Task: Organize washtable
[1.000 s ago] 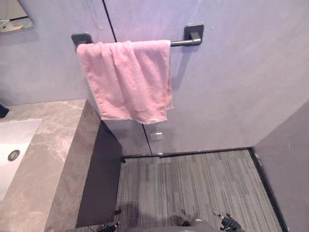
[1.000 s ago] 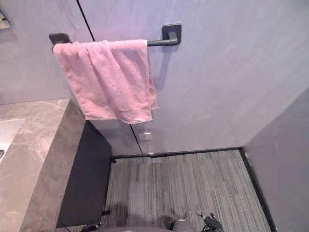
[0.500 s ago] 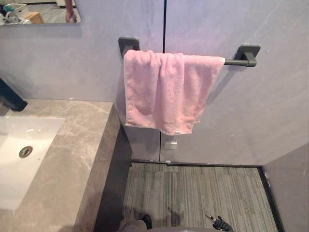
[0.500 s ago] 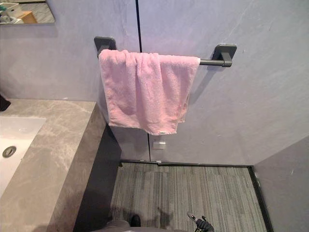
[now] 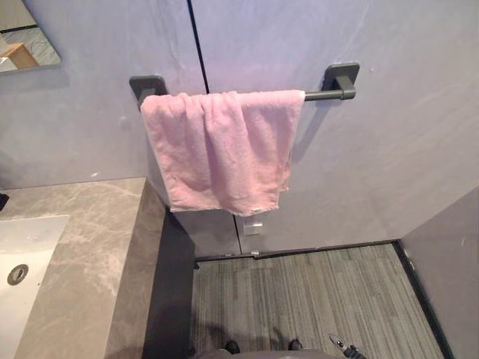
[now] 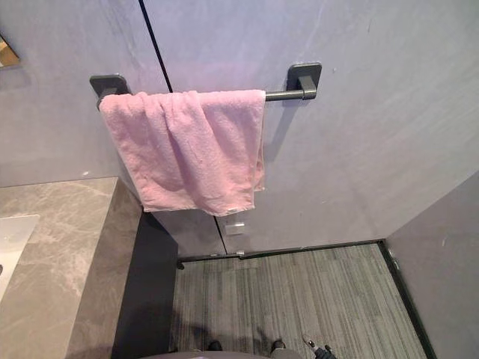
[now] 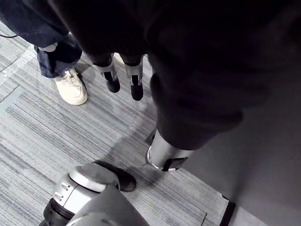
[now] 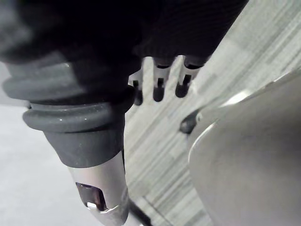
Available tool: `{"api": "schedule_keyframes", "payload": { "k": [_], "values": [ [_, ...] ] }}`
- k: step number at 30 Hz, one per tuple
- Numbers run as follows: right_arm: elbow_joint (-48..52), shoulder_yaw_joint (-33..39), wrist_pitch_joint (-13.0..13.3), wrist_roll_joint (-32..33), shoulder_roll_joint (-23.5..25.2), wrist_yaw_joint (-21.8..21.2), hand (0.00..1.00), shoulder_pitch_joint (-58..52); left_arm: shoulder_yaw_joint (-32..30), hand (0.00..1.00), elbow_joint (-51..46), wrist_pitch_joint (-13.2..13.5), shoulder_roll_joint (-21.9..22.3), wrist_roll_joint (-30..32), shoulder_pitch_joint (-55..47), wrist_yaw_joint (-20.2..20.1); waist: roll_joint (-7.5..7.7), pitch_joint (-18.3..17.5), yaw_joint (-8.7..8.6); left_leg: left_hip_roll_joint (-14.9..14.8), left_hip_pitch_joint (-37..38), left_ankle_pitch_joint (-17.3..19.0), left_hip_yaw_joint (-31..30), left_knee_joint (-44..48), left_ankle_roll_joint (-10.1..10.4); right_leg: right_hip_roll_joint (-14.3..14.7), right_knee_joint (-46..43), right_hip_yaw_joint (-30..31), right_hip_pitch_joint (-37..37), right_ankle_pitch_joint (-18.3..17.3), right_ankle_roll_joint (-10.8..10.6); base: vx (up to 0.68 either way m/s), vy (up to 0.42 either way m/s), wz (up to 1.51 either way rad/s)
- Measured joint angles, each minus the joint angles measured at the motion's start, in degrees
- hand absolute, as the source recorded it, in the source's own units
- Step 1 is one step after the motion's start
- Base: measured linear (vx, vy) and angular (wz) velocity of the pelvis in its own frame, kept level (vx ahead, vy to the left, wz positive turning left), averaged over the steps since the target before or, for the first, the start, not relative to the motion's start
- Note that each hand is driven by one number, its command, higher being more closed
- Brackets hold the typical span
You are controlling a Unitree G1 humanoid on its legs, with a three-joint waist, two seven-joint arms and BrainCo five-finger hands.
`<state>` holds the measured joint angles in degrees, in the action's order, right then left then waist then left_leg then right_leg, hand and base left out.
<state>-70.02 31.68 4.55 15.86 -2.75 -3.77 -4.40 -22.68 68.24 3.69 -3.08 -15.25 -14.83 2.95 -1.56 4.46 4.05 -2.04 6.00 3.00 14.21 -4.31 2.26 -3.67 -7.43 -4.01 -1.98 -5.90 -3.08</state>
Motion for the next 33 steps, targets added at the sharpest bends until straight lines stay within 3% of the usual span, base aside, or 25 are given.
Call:
{"api": "schedule_keyframes", "payload": {
  "k": [2, 3, 17, 19, 20, 21, 23, 24, 26, 28, 30, 31, 33],
  "values": [
    [-0.49, -0.04, 0.02, 0.52, -0.06, 0.0, 0.0, -0.01, 0.01, 0.0, 0.0, 0.1, -0.11, 0.02, -0.13, -0.01, 0.1, -0.07, 0.0, -0.12, 0.2, -0.05, -0.1, -0.16, 0.07, 0.5, 1.28, -0.18, 0.8, 0.52, 0.0, 0.02, -0.019, 0.02],
    [-0.39, -3.48, 0.52, 0.57, -0.06, -0.09, 0.0, -0.02, 4.53, 0.0, 0.38, 1.23, -0.36, 0.02, -0.29, -0.38, 0.91, -0.08, -0.01, 1.14, 0.28, -0.96, -0.16, -0.97, -0.92, -0.45, 7.06, -0.33, 2.95, 4.32, -1.03, 0.0, 0.0, 0.0],
    [-0.37, -1.91, 0.53, 0.5, -0.06, 0.06, 0.0, 0.23, 2.4, 0.0, 0.33, 1.9, -0.38, 0.2, -0.21, -1.09, 1.26, 0.25, 0.05, 1.38, -0.52, -1.15, -1.2, -0.96, -1.03, -0.61, 6.13, -1.45, 2.49, 4.13, -0.96, 0.0, -0.001, 0.02],
    [-0.27, -1.97, 0.64, 0.57, 0.01, 0.07, 0.0, 1.18, 1.96, 0.0, 0.33, 1.9, -0.38, 0.21, 0.11, -1.47, 1.58, 1.25, 0.16, 1.51, -0.15, -1.11, -0.01, -0.96, -1.07, -1.0, 0.75, -0.35, -0.22, 1.92, -1.22, -0.04, -0.009, -0.24],
    [0.13, -2.25, 0.73, 0.91, 0.11, 0.06, 0.0, 1.8, 1.9, 0.0, 0.35, 1.76, -0.35, 0.32, 0.8, -1.6, 1.95, 2.96, 0.0, 1.5, 0.6, -0.55, 0.63, -1.0, -1.45, -1.59, -5.82, 0.68, -2.86, -0.36, -2.62, -0.11, -0.027, -0.29],
    [1.4, -2.32, 0.93, 1.7, 0.16, 0.02, 0.0, 1.79, 1.87, 0.0, 0.39, 1.55, -0.06, 0.94, 1.46, -1.6, 1.29, 4.67, -0.08, 1.5, 1.16, 0.14, 1.27, -1.01, -2.14, -2.0, -14.04, 1.04, -6.22, -1.17, -3.77, -0.14, -0.029, -0.24],
    [2.28, -2.28, 1.37, 2.58, 0.25, 0.01, 0.0, 1.66, 1.73, 0.0, 0.29, 1.54, -0.14, 2.5, 1.79, -1.64, 1.71, 6.34, -0.18, 1.46, 3.01, 0.36, 2.57, -0.95, -2.8, -3.17, -26.48, 1.08, -11.75, -0.55, -3.75, -0.1, -0.007, -0.19],
    [2.25, -2.45, 1.36, 2.57, 0.15, 0.04, 0.0, 1.08, 1.62, 0.0, 0.31, 1.14, -0.31, 2.52, 1.55, -1.58, 1.62, 6.93, -0.27, 1.28, 3.25, 0.34, 3.16, -0.62, -3.24, -4.54, -33.28, 0.16, -14.33, -1.43, -2.66, -0.04, 0.0, -0.08],
    [1.99, -2.25, 1.33, 2.57, 0.2, 0.08, 0.0, -0.46, 0.3, 0.0, -0.18, 1.05, -0.73, 2.51, 1.28, -1.49, 2.35, 6.88, -0.7, 0.8, 4.01, 0.44, 2.66, -0.57, -3.17, -6.96, -37.48, -1.05, -15.73, -2.72, -1.74, 0.04, -0.024, 0.21],
    [1.58, -1.65, 1.22, 2.57, 0.29, 0.11, 0.0, -1.17, -0.62, 0.0, -0.46, 1.06, -1.02, 2.4, 1.32, -0.82, 2.47, 6.73, -0.64, -0.29, 4.18, 0.58, 2.42, -0.51, -1.98, -8.62, -32.04, -0.8, -15.07, -3.23, -2.54, 0.13, -0.093, 0.01],
    [1.58, -0.69, 1.11, 2.55, 0.67, 0.1, 0.0, -0.52, -0.86, 0.0, -0.39, 0.28, -2.44, 2.38, 1.3, 0.36, 2.42, 6.76, -0.57, -2.01, 3.3, 0.84, 3.46, -0.25, -0.17, -8.9, -20.37, -0.2, -15.2, -2.71, -3.17, 0.16, -0.19, -0.49],
    [1.58, -0.56, 0.99, 2.55, 0.73, 0.13, 0.0, -0.67, -1.93, 0.0, -0.13, -0.79, -3.95, 2.35, 0.83, 1.35, 2.52, 6.72, -0.5, -4.08, 2.74, 2.05, 4.74, 0.56, 2.2, -8.29, -7.43, 0.93, -15.17, 1.47, -4.34, 0.21, -0.305, -0.5],
    [1.6, -0.57, 0.7, 2.54, 0.75, 0.15, 0.0, -1.17, -2.24, 0.0, -0.05, -1.0, -4.43, 2.35, -0.15, 1.59, 3.48, 6.14, -0.54, -4.43, 2.96, 2.92, 5.23, 0.93, 4.0, -8.48, -1.03, 1.45, -14.57, 4.9, -4.57, 0.24, -0.327, -0.24]
  ]
}}
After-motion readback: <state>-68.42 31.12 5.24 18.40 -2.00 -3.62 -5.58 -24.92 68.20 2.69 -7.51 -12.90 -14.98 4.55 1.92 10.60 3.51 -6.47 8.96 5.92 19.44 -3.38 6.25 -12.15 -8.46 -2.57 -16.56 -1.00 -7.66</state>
